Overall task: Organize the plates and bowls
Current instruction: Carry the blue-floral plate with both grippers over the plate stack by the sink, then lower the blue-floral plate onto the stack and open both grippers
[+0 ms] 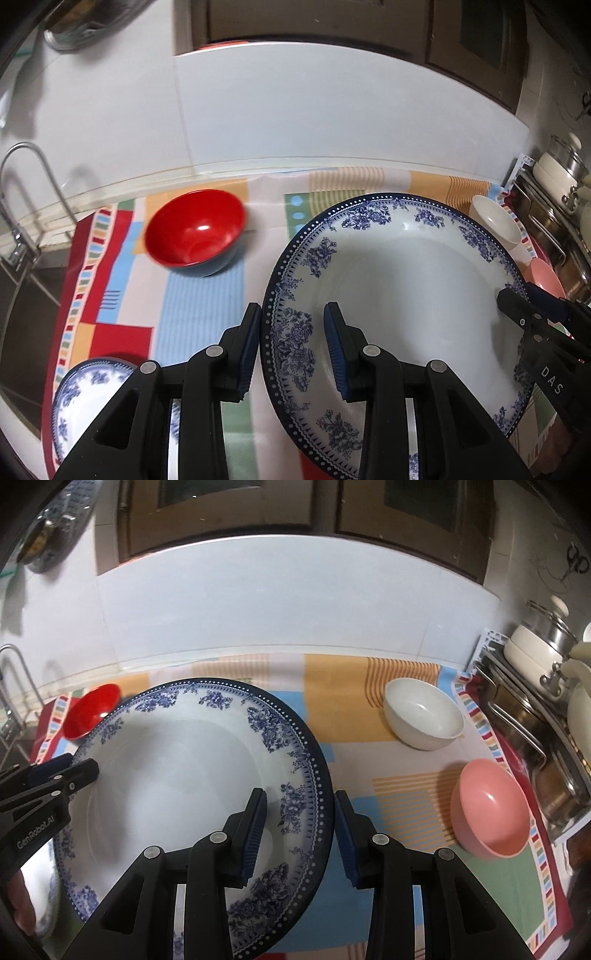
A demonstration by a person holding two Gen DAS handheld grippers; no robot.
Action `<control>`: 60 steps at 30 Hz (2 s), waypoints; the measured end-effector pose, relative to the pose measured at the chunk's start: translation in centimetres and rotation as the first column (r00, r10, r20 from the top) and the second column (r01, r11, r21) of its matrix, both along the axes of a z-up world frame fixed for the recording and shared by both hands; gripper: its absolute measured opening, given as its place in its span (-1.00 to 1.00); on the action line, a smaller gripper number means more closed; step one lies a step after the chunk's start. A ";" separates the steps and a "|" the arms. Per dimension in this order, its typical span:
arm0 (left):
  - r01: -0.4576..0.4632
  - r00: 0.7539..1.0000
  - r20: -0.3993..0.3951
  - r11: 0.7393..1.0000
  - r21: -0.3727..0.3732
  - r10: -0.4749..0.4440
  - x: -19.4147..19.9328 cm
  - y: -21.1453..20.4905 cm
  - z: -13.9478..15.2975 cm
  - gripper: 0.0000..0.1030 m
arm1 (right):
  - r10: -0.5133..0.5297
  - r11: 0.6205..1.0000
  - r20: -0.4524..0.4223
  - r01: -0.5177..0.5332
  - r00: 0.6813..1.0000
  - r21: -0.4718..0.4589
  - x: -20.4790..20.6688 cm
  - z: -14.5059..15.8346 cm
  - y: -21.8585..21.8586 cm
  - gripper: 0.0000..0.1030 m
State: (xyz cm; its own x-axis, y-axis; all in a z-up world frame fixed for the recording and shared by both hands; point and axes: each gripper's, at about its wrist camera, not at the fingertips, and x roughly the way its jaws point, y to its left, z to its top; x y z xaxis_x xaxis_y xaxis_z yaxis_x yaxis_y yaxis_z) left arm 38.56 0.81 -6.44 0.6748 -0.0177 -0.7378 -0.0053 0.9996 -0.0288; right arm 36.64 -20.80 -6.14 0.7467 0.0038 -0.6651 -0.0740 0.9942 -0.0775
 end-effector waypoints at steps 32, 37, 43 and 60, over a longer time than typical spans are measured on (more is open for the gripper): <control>-0.189 0.982 0.029 0.982 -0.003 0.189 -10.9 13.2 1.6 -0.33 | 0.179 0.984 0.013 -0.180 0.984 0.014 -7.4 0.2 12.6 -0.27; -0.226 0.974 0.026 0.974 0.002 0.225 -12.5 15.5 1.2 -0.33 | 0.214 0.977 0.003 -0.214 0.977 0.018 -8.2 -0.3 15.1 -0.27; -0.274 0.962 0.014 0.962 0.008 0.274 -14.1 18.4 0.5 -0.33 | 0.260 0.965 -0.011 -0.260 0.966 0.025 -9.0 -1.0 17.9 -0.27; -0.360 0.929 -0.080 0.933 0.015 0.360 -15.4 23.6 -3.2 -0.33 | 0.350 0.937 -0.097 -0.350 0.932 0.019 -9.1 -4.5 24.1 -0.27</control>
State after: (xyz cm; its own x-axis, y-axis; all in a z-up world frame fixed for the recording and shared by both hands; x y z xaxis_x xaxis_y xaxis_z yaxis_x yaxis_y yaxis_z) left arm 23.20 24.46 -9.68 0.5746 0.2152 -0.7896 -0.3671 0.9301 -0.0137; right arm 27.49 3.31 -10.68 0.6295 0.2538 -0.7344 -0.4243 0.9041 -0.0513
